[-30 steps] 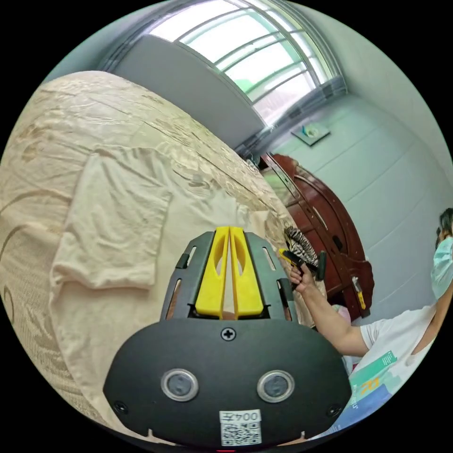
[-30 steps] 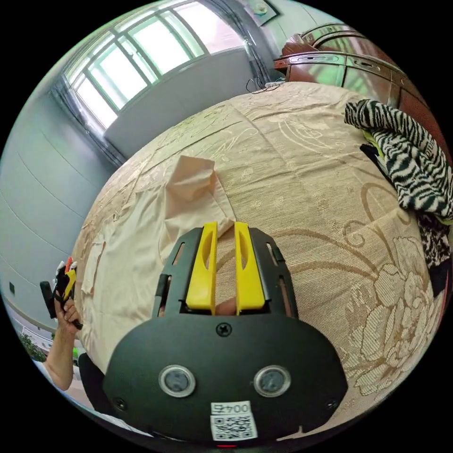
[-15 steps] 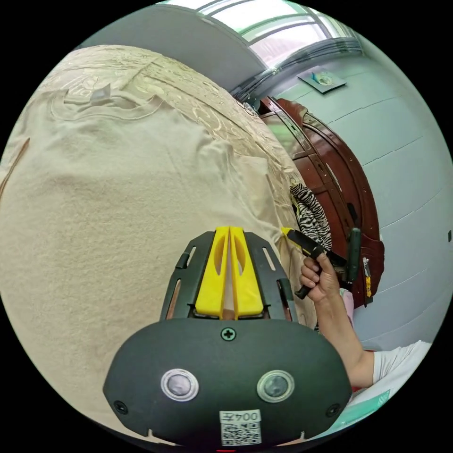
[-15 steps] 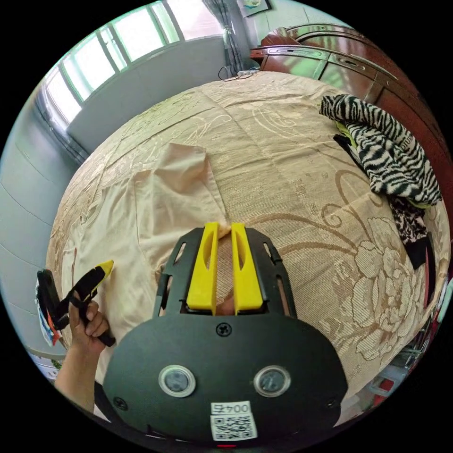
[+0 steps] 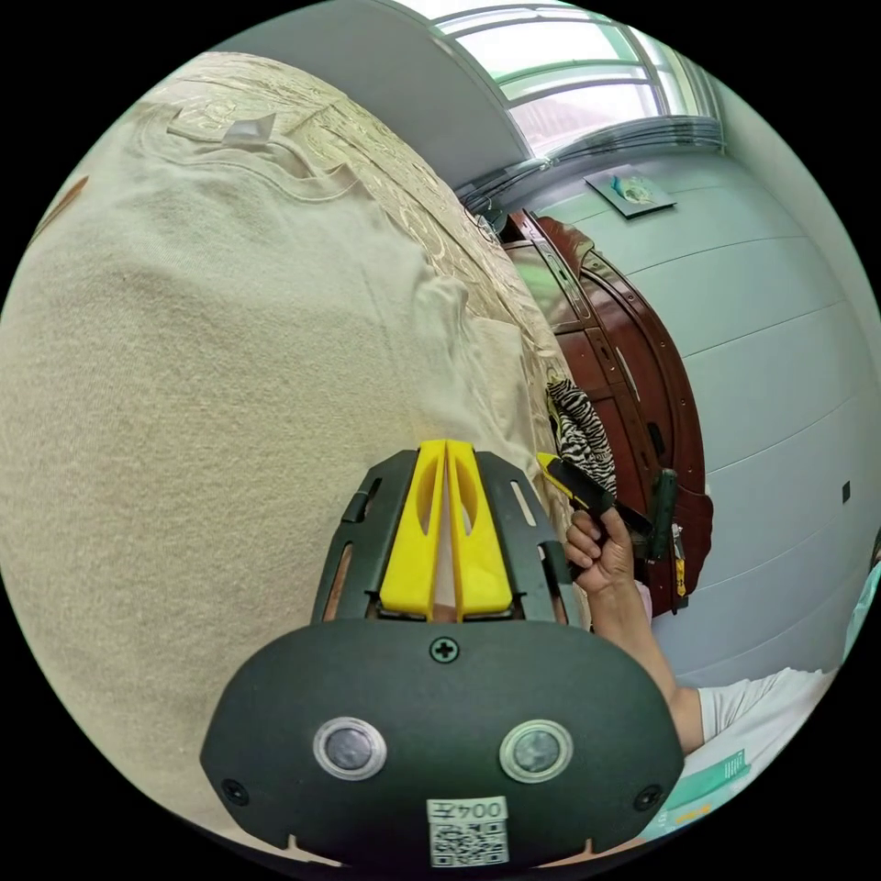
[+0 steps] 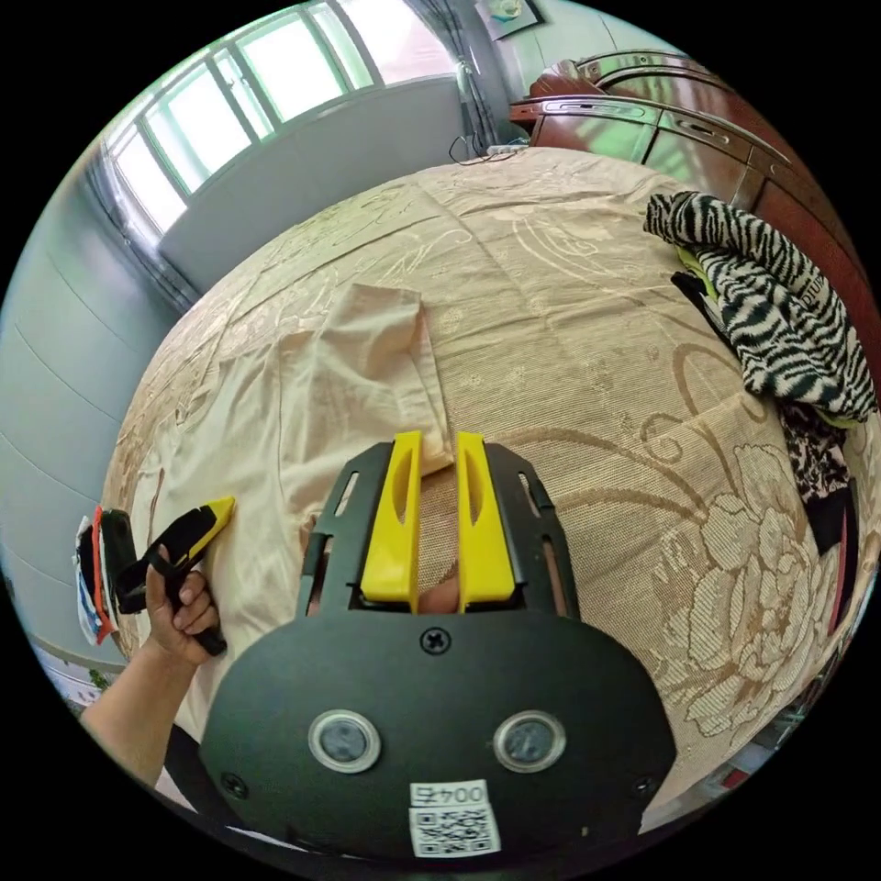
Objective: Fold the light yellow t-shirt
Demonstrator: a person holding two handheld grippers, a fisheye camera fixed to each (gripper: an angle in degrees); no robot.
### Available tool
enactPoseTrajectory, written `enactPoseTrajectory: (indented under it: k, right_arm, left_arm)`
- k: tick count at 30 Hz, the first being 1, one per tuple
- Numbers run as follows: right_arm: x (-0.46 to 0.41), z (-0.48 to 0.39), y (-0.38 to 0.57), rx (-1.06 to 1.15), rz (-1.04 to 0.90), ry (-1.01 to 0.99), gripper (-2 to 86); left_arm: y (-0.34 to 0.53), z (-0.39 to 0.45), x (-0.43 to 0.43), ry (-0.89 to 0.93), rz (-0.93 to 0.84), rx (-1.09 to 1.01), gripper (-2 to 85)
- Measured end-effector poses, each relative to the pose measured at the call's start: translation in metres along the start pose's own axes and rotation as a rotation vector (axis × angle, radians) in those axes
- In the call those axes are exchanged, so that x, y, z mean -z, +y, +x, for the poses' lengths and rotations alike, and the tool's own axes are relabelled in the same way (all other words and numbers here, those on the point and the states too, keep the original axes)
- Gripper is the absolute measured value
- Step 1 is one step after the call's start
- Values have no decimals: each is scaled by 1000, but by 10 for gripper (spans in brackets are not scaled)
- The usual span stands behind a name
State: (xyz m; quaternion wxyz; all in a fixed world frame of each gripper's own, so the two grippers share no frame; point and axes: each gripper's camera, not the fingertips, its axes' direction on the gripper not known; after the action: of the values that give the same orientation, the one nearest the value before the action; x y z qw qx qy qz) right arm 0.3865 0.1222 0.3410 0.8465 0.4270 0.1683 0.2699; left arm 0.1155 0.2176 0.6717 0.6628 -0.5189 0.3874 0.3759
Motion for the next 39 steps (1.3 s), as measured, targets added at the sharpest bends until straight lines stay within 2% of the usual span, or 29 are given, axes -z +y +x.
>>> enactPoseTrajectory:
  k: [4, 6, 9, 11, 15, 17, 19, 20, 21, 22, 25, 27, 31, 39]
  right_arm:
    - [7, 6, 10, -52, -4, 170, 3]
    - [13, 15, 11, -80, 7, 104, 5]
    - [34, 13, -8, -24, 152, -60, 33]
    - [30, 4, -38, 7, 134, -100, 60]
    - [-11, -23, -114, 66, -17, -121, 84]
    - [-31, -43, -134, 134, -83, -44, 69]
    - [-70, -66, -144, 223, -194, 294, 53]
    - [-71, -67, -145, 243, -187, 331, 56]
    - [-56, -60, -145, 183, -115, 322, 51]
    - [-30, -47, -140, 110, -52, 224, 52]
    - [32, -7, -85, -28, -15, -106, 60]
    - [57, 7, -29, -78, 4, -195, 57]
    - [76, 8, 60, -54, 147, -134, 48]
    - [59, -12, 59, 44, 155, -118, 68]
  left_arm:
    - [-11, -3, 7, 9, 2, 0, 1]
    - [-16, -4, 10, 12, 2, 0, 1]
    - [-24, -5, 15, 12, 3, -2, 1]
    - [-31, -6, 20, 14, 4, -1, 2]
    - [-42, -8, 28, 19, 3, 0, 2]
    - [-50, -10, 33, 23, 2, 0, 2]
    - [-56, -11, 38, 25, 2, 0, 2]
    - [-60, -12, 41, 30, 2, 0, 2]
    - [-62, -13, 42, 32, 1, 2, 2]
    - [-66, -13, 45, 33, 1, 1, 2]
    - [-78, -14, 52, 40, -1, -1, 2]
    - [-85, -13, 57, 36, -1, -3, 2]
    - [-102, -9, 70, 30, 1, -4, 2]
    - [-142, 1, 92, 16, -5, -3, 2]
